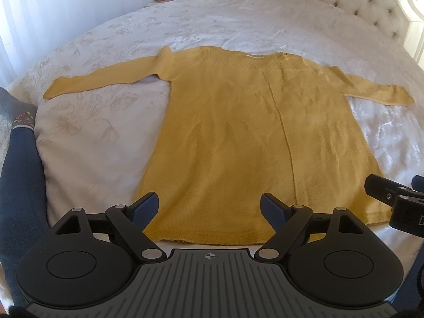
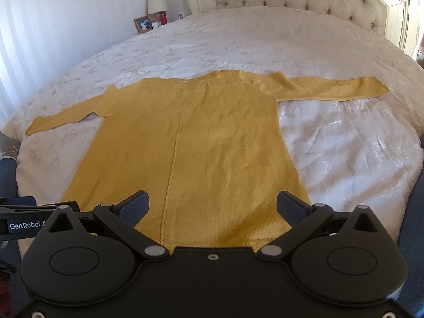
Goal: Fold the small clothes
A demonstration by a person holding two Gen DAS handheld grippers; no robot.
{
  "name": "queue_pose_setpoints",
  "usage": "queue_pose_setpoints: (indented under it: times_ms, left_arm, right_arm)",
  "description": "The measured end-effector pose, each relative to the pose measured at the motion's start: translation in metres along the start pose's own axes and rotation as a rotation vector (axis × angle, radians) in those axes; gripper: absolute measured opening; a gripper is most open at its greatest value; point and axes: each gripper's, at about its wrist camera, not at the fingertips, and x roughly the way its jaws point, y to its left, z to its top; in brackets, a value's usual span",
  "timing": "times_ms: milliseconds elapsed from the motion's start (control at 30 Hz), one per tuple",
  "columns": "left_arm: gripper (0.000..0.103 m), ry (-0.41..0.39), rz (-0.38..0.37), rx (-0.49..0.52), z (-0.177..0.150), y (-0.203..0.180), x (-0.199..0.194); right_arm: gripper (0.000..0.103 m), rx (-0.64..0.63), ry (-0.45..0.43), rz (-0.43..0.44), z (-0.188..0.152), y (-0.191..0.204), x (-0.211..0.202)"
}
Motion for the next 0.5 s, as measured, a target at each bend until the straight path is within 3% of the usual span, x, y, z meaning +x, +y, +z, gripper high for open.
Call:
queue_pose_setpoints:
  times_ms: [500]
  left_arm:
    - [0.084,0.014,0.002,0.008,-0.0012,0.0022,0.0046]
  right_arm:
    - [0.102,-0.015,0.051,-0.015,0.0017,0.0035,0.0104]
